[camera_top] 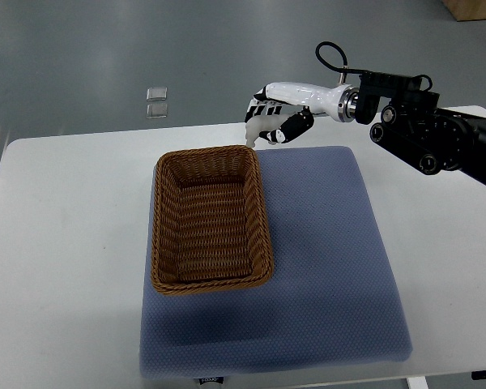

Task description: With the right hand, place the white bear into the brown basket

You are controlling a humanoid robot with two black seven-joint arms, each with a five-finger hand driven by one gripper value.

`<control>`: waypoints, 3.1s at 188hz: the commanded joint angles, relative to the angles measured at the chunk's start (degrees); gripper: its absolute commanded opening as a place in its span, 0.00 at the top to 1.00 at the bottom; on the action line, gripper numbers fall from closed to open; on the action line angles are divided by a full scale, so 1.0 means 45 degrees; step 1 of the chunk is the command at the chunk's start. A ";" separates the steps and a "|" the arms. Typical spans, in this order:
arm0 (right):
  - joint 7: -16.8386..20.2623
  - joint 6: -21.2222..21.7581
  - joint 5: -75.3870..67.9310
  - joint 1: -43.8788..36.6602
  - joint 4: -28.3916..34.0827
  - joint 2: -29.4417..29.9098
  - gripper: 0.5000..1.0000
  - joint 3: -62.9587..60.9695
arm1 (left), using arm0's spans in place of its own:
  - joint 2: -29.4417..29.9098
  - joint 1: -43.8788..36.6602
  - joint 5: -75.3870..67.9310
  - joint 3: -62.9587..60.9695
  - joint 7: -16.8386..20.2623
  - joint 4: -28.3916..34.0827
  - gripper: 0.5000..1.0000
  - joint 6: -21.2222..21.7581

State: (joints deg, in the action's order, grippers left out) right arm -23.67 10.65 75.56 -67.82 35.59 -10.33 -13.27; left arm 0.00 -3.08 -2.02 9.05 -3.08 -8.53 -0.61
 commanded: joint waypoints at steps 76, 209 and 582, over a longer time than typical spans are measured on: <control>0.0026 -0.0472 0.0807 -0.0183 0.0256 0.2023 1.00 0.1133 | 0.0000 0.0001 0.0000 0.0000 0.0000 0.0000 0.00 0.0000; -0.0013 -0.1058 -0.0150 0.0286 0.0256 0.2160 0.18 0.0528 | 0.0000 0.0001 0.0000 0.0000 0.0000 0.0000 0.00 0.0000; 0.3620 0.1383 -1.8451 0.3430 -0.1013 0.0187 0.14 -0.3613 | 0.0000 0.0001 0.0000 0.0000 0.0000 0.0000 0.00 0.0000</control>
State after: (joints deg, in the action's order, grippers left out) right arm -7.38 16.82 -7.56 -52.54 31.02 -9.57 -29.53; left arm 0.00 -3.08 -2.02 9.05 -3.07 -8.53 -0.62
